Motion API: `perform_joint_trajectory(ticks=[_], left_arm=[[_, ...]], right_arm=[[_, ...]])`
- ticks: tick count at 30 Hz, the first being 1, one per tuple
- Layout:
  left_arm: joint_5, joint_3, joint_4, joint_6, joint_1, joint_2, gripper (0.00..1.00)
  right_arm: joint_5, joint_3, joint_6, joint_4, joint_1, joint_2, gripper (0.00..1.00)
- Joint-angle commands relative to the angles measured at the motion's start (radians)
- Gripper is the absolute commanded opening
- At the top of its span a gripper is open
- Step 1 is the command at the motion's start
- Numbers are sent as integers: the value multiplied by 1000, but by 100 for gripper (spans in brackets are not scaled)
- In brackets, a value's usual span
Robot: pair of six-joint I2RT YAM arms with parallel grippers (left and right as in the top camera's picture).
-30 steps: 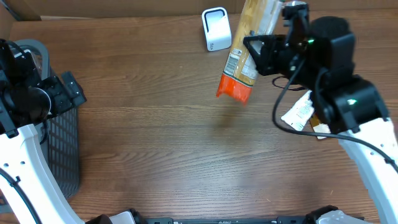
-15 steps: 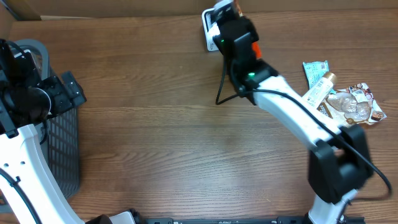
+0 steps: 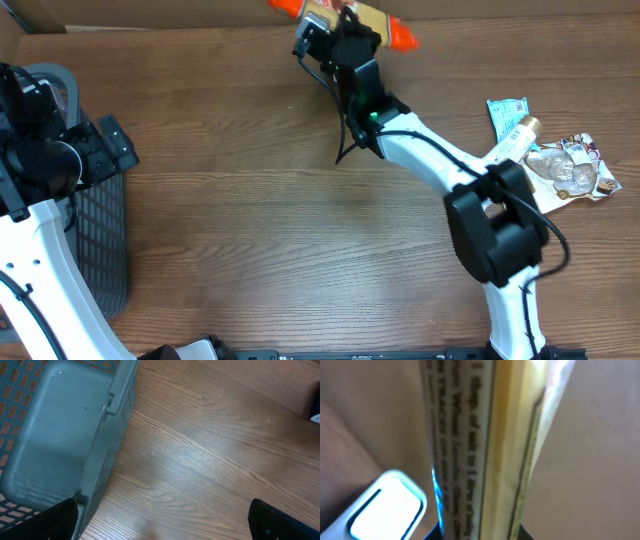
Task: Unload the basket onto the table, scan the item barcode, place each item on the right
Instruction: 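Hold the spaghetti package barcode up to the white scanner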
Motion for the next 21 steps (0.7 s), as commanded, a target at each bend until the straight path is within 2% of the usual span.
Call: perform_joint_trajectory(ticks=[1, 8, 11, 21], left_arm=[[7, 2, 2, 15, 2, -2, 100], [7, 2, 2, 15, 2, -2, 100], [7, 2, 2, 15, 2, -2, 100], [7, 2, 2, 15, 2, -2, 100]], right_arm=[[-68, 129, -135, 113, -16, 68, 4], [-93, 260, -209, 160, -27, 219, 4], [-121, 282, -308, 201, -49, 276, 4], [-192, 296, -317, 216, -81, 331, 4]])
